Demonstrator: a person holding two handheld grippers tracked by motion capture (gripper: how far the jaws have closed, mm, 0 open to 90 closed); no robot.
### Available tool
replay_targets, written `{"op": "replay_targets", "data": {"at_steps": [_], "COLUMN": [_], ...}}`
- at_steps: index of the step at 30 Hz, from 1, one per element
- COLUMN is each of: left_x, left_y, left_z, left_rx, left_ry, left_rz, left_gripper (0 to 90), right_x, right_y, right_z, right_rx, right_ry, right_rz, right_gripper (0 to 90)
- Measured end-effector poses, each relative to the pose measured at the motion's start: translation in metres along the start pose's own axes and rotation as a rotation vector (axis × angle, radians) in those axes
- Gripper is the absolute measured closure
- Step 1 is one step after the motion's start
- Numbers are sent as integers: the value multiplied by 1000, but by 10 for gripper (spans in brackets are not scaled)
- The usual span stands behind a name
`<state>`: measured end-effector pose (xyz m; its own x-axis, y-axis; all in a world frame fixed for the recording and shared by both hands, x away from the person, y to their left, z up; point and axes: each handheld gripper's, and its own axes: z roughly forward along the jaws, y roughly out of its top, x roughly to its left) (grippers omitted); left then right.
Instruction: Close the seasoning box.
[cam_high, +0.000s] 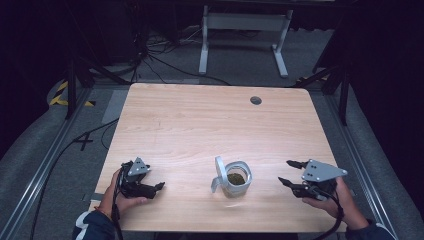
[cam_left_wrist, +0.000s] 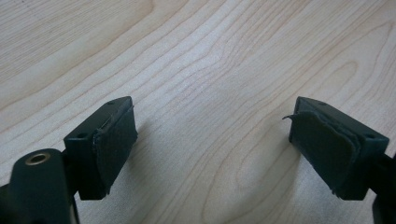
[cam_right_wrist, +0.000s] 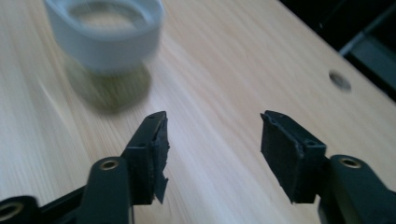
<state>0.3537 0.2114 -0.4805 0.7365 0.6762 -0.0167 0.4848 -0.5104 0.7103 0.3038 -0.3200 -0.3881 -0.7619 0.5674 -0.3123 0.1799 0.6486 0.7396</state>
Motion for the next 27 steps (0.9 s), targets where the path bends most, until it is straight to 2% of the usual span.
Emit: {"op": "replay_targets", "data": {"at_steps": [2, 6, 9, 12, 14, 18, 27], "left_x": [0, -1, -1, -1, -2, -2, -2], "left_y": [1, 0, 0, 1, 2, 2, 4], "left_z": [0, 1, 1, 2, 3, 4, 4], "left_rx": [1, -10, -11, -10, -10, -6, 2], "left_ry": [0, 9, 17, 16, 13, 7, 9], "left_rz": [-4, -3, -3, 0, -7, -8, -7], "left_gripper": [150, 148, 149, 146, 143, 136, 131], "right_x": [-8, -20, -22, -20, -21, -23, -24], "right_y": [-28, -78, -95, -102, -104, -104, -104], "right_z": [1, 6, 8, 12, 14, 16, 16], "right_rx": [12, 58, 68, 95, 79, 89, 95], "right_ry": [-25, -15, 0, -10, 11, 16, 14], "right_rz": [63, 215, 257, 284, 319, 353, 358], "right_gripper": [346, 315, 302, 274, 266, 229, 215]}}
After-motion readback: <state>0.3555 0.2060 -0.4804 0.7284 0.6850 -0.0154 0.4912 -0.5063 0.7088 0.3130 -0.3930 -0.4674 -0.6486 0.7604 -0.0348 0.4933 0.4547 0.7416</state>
